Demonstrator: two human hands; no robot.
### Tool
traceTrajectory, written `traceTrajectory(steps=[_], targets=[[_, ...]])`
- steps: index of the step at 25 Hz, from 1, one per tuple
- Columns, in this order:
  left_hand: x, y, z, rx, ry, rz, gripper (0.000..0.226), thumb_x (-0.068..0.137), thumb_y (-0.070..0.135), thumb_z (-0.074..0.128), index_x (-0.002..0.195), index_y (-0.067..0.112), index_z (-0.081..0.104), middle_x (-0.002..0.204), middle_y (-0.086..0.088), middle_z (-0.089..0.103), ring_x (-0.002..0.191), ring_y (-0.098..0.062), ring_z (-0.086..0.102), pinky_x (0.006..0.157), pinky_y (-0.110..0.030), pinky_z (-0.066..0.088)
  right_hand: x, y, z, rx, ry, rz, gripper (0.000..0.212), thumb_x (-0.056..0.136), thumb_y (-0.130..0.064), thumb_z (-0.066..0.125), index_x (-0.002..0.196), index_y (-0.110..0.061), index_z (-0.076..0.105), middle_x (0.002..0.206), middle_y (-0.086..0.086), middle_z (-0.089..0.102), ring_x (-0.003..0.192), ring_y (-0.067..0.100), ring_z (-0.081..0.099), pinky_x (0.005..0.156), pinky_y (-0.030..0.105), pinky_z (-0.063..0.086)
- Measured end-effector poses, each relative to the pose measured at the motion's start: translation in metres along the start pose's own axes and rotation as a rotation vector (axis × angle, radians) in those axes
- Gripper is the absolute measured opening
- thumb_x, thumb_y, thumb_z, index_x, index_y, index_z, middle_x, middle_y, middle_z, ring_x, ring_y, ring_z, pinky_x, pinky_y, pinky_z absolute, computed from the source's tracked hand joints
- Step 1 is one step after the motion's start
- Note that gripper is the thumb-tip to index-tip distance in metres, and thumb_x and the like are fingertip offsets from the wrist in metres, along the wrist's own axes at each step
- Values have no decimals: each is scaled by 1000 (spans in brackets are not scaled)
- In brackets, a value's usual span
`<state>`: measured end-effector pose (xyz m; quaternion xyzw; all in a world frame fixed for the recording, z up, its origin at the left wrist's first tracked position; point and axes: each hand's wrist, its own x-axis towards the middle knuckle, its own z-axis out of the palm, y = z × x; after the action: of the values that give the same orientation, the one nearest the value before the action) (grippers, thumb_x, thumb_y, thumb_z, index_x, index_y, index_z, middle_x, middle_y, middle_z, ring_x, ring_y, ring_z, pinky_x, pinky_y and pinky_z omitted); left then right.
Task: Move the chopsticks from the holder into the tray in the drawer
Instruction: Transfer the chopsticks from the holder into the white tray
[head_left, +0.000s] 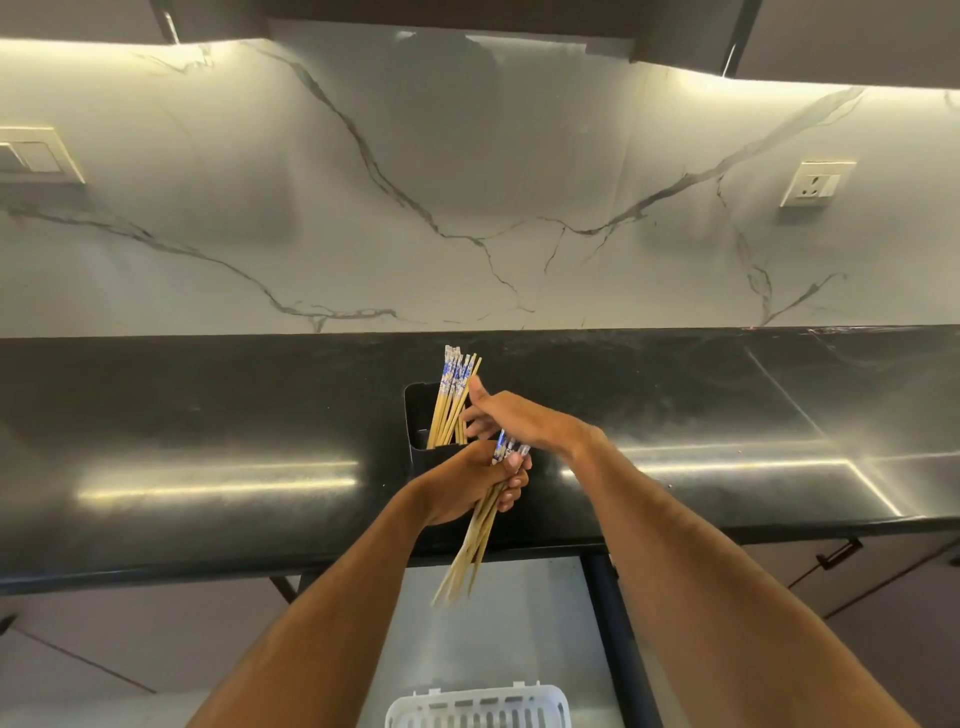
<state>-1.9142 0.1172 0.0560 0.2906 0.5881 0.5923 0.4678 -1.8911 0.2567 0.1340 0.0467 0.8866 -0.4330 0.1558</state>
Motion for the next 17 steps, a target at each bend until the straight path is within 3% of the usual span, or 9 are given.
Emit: traceTrajectory(steps=[3,5,7,9,13,17], targets=[[-1,-4,-1,28,16,14,14,102,38,57,102,24,60,78,-1,54,69,-13,54,73,-27,53,-6,3,7,-87,77,-19,65,102,-64,32,119,-15,73,105,6,76,104,18,70,95,34,51],[-4,-5,-8,93,71,-14,18,104,37,54,106,20,60,78,0,56,68,-12,54,72,-25,53,-13,9,2,-146,136,-30,40,98,-52,57,106,-18,76,97,5,76,88,20,76,73,34,64],[-4,-5,-13,231,148,-63,22,106,34,50,110,15,61,79,-1,60,66,-10,56,69,-25,53,-19,14,-2,-113,128,-45,23,92,-35,73,104,-16,77,92,7,76,74,21,77,61,28,64],[-3,0,-10,371,195,-100,24,107,32,47,108,13,62,79,-2,61,63,-10,56,66,-24,52,-24,17,-2,-19,152,-44,16,88,-21,79,100,-10,79,87,9,78,70,20,78,67,28,64],[-10,13,-8,516,166,-124,23,106,31,51,96,15,63,74,0,61,60,-10,56,59,-23,50,-33,28,-5,238,199,61,10,84,-4,80,94,-2,81,89,16,79,81,27,79,80,36,64],[-24,12,-10,688,57,-256,14,102,30,60,99,17,60,74,-1,59,56,-11,55,55,-23,50,-43,44,-10,330,190,155,5,86,-2,78,89,-4,82,91,15,79,83,25,79,75,31,64]])
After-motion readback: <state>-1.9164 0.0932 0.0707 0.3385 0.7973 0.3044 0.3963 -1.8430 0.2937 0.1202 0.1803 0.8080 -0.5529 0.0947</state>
